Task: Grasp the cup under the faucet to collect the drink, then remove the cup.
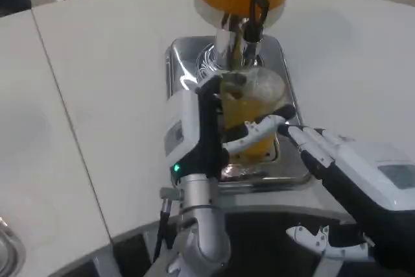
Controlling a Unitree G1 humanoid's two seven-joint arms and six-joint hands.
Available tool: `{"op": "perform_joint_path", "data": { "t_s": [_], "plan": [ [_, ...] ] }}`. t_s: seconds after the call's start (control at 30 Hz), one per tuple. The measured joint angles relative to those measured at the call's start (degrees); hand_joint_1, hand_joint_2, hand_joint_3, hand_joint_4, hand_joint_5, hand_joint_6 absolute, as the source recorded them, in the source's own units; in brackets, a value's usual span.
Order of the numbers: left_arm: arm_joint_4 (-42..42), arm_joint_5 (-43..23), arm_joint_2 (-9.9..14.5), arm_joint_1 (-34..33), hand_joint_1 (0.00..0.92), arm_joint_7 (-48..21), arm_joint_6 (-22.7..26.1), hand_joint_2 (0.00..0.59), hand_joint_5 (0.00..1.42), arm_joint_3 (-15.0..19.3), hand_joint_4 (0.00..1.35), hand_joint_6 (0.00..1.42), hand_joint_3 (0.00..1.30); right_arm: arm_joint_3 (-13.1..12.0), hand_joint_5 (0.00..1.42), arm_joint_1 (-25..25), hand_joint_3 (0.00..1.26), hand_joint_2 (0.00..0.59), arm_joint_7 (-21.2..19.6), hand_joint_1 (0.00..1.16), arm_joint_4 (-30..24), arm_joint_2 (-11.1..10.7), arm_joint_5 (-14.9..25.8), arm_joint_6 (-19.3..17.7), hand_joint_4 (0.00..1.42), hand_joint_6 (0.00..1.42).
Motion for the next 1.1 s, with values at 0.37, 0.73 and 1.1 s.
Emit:
{"op": "perform_joint_path", "data": {
  "t_s": [0.37, 0.73, 1.1],
  "plan": [
    [-0.5, -0.6, 0.6, 0.4, 0.596, 0.2, -0.4, 0.012, 1.42, 0.2, 1.10, 1.42, 1.10, 1.5, 0.00, -1.7, 0.00, 0.426, -0.1, 0.57, 1.5, 0.1, 1.0, 0.0, 0.00, 0.04],
    [-5.2, 0.3, 5.6, 3.5, 0.602, 0.2, -0.4, 0.013, 1.42, 0.1, 1.10, 1.42, 1.10, 3.3, 0.00, -2.3, 0.00, 0.428, -1.3, 0.56, 1.6, 0.3, 1.5, -0.2, 0.00, 0.05],
    [-11.8, 10.5, 12.6, 6.2, 0.615, 2.8, 2.1, 0.012, 1.42, -2.8, 1.10, 1.42, 1.11, 3.4, 0.00, -1.5, 0.00, 0.433, -3.3, 0.56, 1.5, 0.6, 1.4, -0.2, 0.00, 0.05]
  ]
}}
